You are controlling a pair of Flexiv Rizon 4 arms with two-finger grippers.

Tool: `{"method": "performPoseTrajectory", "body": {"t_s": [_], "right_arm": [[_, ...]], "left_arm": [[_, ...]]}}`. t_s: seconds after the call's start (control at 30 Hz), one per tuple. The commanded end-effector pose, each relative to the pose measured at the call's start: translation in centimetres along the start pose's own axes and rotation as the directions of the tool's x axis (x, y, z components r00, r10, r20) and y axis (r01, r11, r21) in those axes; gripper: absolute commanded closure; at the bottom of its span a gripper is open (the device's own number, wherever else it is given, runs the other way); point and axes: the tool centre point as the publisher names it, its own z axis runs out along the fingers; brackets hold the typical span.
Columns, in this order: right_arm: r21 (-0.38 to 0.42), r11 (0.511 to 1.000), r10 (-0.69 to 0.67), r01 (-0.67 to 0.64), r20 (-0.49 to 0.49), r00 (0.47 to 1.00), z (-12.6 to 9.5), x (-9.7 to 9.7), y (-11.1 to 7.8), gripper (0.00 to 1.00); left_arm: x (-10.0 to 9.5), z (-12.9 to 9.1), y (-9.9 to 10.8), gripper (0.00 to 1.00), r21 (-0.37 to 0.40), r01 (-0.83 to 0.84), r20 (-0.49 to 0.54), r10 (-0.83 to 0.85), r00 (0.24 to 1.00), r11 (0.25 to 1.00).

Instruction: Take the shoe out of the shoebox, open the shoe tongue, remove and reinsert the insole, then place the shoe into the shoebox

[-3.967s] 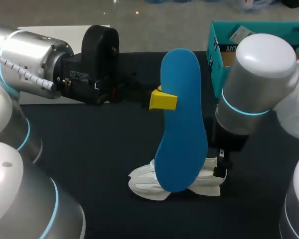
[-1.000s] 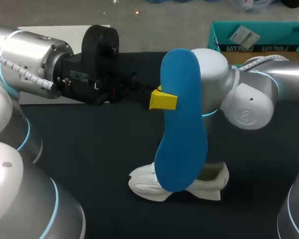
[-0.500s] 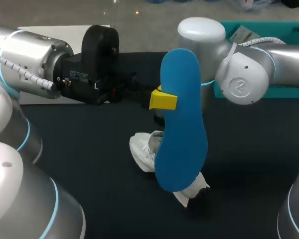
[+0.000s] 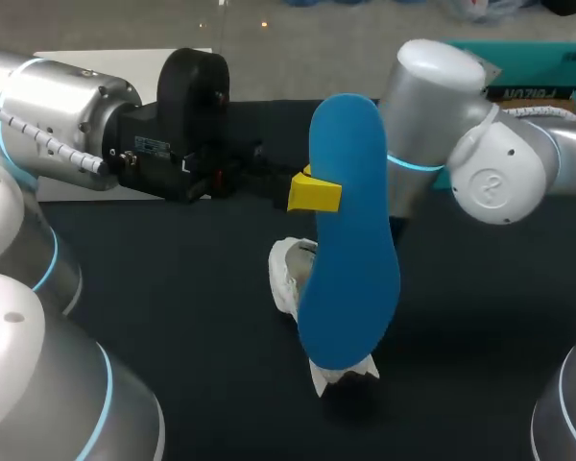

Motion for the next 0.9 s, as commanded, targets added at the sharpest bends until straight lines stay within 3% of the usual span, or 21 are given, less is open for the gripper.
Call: {"method": "performPoseTrajectory", "body": {"t_s": [0.03, 0.1, 0.63, 0.9], "right_arm": [[-0.125, 0.986, 0.096, -0.107, -0.085, 0.992, -0.2, -0.7, -0.7, 1.0], [-0.153, 0.976, 0.138, -0.157, -0.13, 0.982, -0.3, -0.9, -0.5, 1.0], [-0.15, 0.974, 0.156, -0.168, -0.087, 0.984, 0.6, -1.4, 0.6, 1.0], [-0.146, 0.956, 0.231, -0.253, -0.156, 0.96, 1.1, -1.7, 1.1, 1.0]], "left_arm": [[0.0, 0.0, 0.0, 1.0, -0.003, 0.001, 0.002, -0.001, 1.0, 1.0], [0.0, 0.0, 0.0, 1.0, -0.003, 0.001, 0.002, -0.001, 1.0, 1.0], [0.0, 0.0, 0.0, 1.0, -0.003, 0.001, 0.002, -0.001, 1.0, 1.0], [0.0, 0.0, 0.0, 1.0, -0.003, 0.001, 0.002, -0.001, 1.0, 1.0]]}}
